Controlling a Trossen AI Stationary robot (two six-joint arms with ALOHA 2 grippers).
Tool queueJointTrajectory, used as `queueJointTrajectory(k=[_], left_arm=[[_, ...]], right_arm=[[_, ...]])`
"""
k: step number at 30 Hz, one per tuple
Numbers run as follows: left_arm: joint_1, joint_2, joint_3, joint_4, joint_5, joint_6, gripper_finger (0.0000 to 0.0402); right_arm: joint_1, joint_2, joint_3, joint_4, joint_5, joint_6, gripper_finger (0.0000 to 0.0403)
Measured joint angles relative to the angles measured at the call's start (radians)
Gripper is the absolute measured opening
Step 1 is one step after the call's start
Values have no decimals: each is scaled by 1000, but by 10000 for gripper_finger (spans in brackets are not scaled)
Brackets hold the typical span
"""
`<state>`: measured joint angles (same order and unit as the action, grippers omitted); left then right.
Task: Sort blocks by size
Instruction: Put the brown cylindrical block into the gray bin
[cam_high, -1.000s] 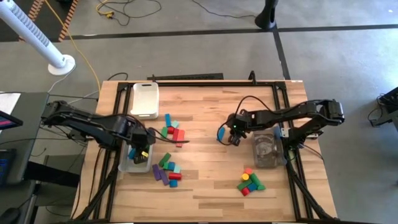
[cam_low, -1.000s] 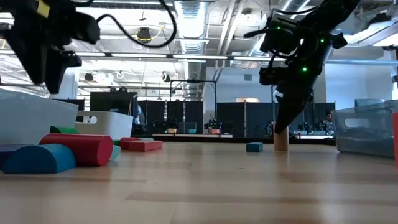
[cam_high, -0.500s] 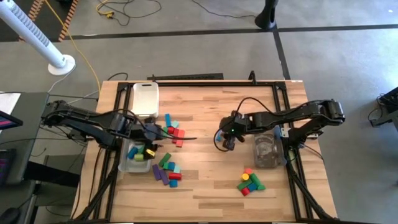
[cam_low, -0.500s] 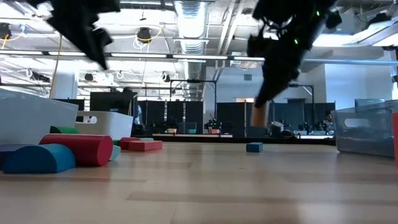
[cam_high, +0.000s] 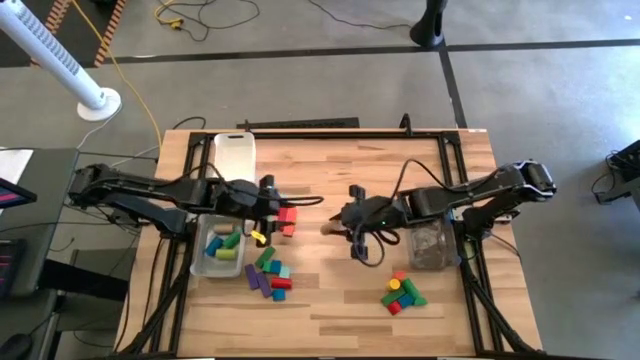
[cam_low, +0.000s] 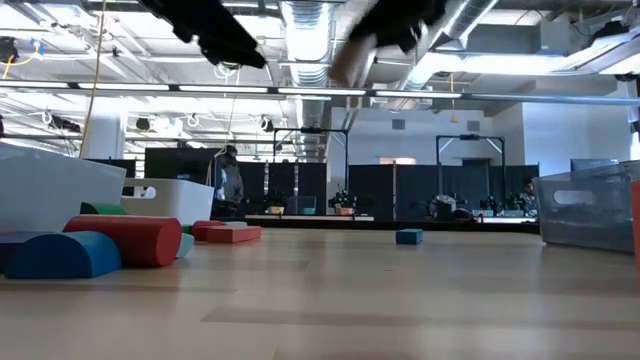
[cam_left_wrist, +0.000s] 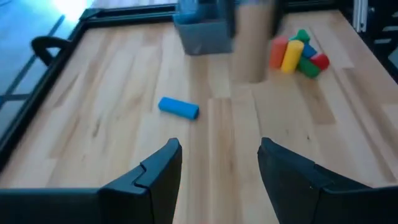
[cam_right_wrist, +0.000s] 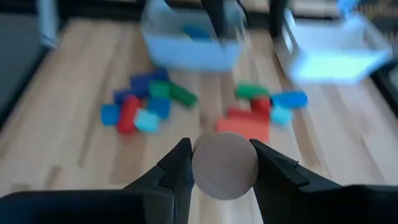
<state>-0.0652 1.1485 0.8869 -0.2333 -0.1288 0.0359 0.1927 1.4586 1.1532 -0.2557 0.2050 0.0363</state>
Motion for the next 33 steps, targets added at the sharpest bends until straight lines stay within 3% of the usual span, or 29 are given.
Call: queueJointTrajectory(k=[10,21,33], left_arm=[[42,162,-2,261,202,-31,227],[69,294,78,320,419,-59,261],[72,330,126,300,438,-52,258]], right_arm=[[36,1,26,58,0,-53,158],[34,11,26,43,0,-45,158],[23,87,25,75,-6,-60,158]])
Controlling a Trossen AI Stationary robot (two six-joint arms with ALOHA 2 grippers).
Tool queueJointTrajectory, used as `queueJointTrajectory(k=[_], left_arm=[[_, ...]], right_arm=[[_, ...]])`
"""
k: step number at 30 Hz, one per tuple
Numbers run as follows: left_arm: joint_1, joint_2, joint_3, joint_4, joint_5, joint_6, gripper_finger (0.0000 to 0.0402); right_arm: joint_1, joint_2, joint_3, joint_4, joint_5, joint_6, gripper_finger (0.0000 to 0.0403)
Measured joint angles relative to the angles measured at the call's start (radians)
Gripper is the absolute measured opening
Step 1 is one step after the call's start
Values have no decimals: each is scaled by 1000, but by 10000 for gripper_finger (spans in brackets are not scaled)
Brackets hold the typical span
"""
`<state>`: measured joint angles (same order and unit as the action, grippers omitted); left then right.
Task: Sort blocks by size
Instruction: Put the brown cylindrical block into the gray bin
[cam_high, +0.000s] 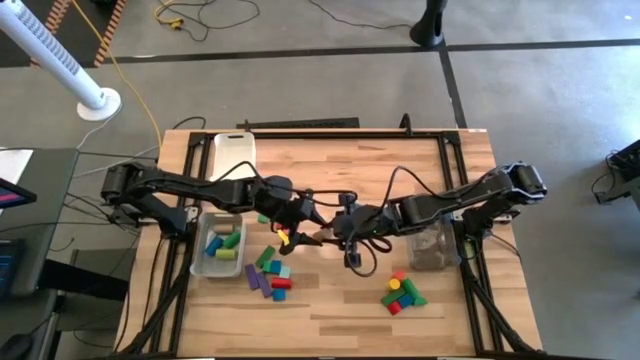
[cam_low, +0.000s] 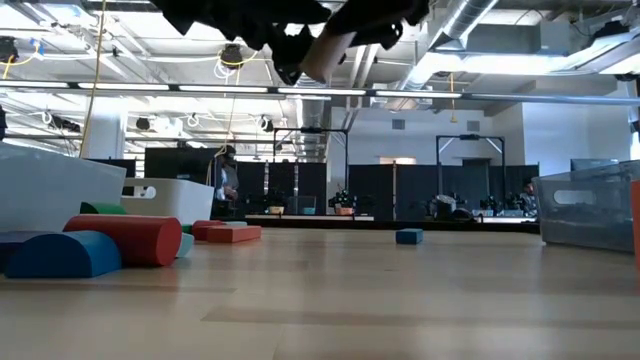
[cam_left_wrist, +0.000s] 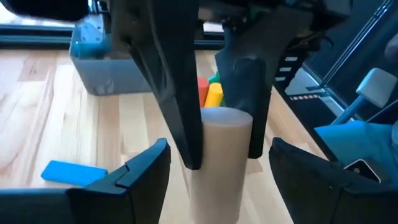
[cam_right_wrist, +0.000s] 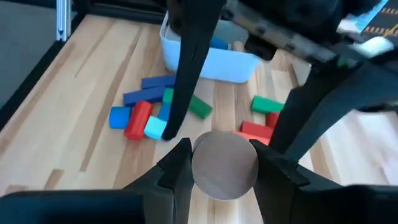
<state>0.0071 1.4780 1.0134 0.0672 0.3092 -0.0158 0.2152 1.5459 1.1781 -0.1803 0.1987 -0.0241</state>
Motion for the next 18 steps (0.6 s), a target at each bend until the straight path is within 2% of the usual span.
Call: queueJointTrajectory(k=[7,12,18], left_arm=[[0,0,0,-60,-46,11,249],[0,0,0,-36,-47,23,240],[1,0,0,-32,-47,42,175]], right_arm=[[-16,-3,0,43,5,-11,158],[-21,-5,0,50,5,-12,158],[-21,-5,0,60,6,-13,158]])
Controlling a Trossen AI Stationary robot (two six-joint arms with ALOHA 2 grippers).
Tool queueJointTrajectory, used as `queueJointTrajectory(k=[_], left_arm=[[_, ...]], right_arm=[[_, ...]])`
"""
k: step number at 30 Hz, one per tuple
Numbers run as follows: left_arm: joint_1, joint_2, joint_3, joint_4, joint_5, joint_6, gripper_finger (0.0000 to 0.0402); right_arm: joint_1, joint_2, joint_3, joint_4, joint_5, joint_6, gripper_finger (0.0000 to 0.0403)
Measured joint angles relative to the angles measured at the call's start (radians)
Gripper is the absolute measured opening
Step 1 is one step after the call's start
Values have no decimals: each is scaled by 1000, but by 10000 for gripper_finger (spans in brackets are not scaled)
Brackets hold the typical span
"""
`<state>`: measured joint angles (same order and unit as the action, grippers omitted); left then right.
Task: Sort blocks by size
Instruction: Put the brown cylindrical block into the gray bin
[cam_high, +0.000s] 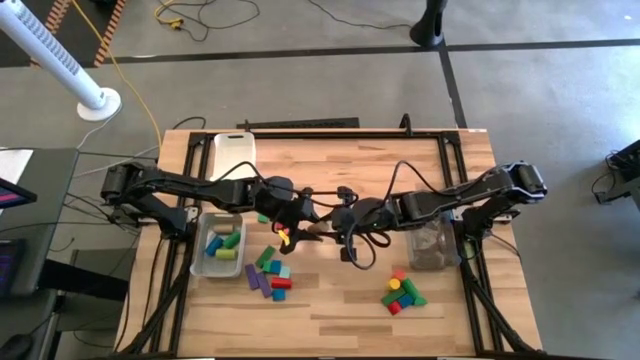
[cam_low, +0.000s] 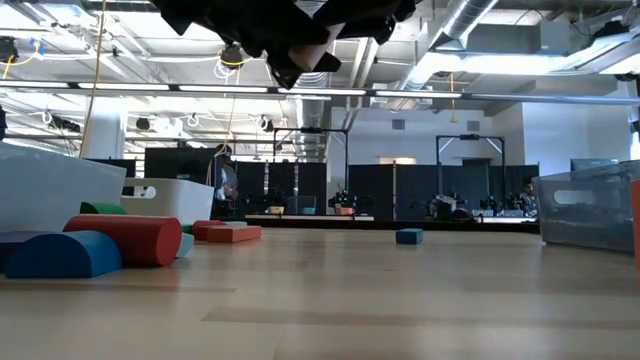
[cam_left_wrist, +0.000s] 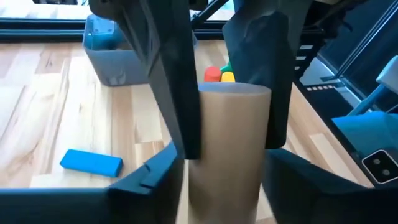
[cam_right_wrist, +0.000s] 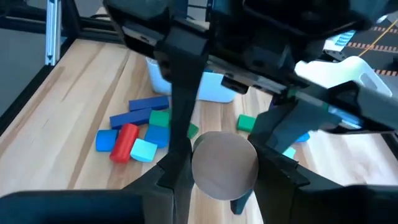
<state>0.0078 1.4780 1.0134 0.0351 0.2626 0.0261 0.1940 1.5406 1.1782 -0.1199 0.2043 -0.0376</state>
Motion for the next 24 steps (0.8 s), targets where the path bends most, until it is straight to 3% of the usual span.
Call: queueJointTrajectory(k=[4,13,24], left_arm=[[0,0,0,-2,2,15,124],[0,-9,1,-86,-2,35,121],[-64,-44,131,-715,-187,45,121]], right_arm=[[0,0,0,-3,1,1,158],[0,0,0,-18,3,0,207],[37,0,0,-187,6,24,234]])
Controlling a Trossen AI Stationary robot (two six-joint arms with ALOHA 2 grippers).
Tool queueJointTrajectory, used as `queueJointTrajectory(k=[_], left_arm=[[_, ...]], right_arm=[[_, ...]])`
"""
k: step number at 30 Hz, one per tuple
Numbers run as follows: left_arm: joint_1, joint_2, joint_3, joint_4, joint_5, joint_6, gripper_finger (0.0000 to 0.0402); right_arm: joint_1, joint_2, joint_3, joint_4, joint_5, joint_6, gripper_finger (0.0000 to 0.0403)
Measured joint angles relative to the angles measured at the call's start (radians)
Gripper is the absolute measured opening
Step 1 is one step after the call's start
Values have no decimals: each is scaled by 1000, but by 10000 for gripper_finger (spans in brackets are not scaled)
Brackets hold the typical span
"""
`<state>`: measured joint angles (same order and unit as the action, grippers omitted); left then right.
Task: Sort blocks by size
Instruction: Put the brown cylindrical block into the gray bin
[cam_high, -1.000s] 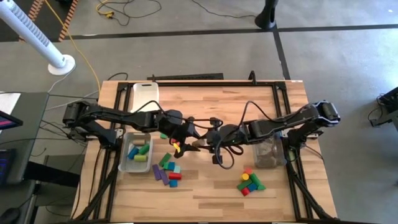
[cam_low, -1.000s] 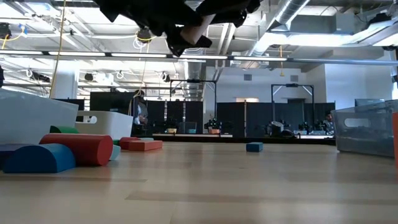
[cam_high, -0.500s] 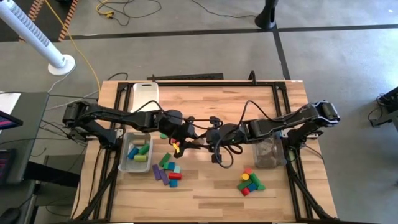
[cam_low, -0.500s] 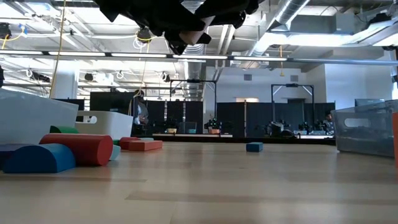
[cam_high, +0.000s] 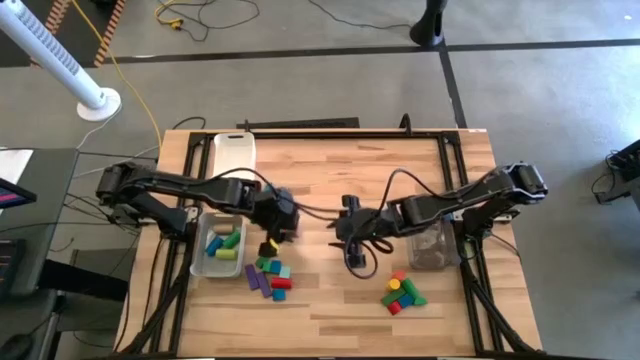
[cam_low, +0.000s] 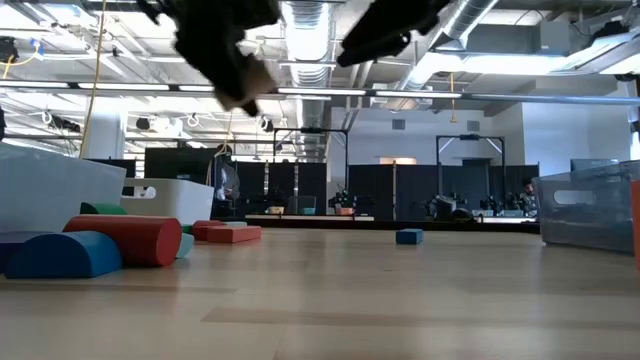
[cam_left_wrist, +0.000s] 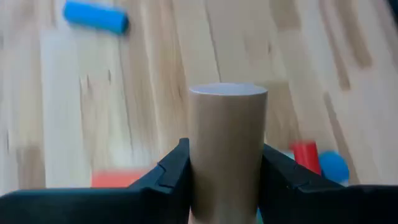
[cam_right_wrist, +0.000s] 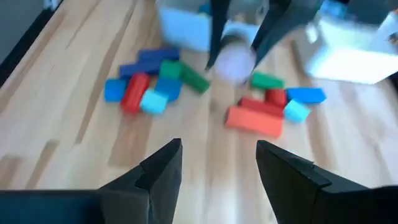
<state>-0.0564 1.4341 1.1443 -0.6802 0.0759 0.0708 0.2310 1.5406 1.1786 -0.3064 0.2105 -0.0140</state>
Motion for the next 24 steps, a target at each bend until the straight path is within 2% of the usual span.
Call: queueJointTrajectory(k=[3,7,16,24], left_arm=[[-41,-33,8,-168,-61,-59,121],[-104,-88,6,-309,-144,-182,121],[-231,-228,-139,-359,-212,-453,121],[-274,-289,-305,-362,-216,-608,121]], right_arm=[[24,0,0,-79,0,20,234],[60,0,0,-171,0,45,235],[163,0,-25,-271,0,116,235],[211,0,-44,-393,0,249,235]])
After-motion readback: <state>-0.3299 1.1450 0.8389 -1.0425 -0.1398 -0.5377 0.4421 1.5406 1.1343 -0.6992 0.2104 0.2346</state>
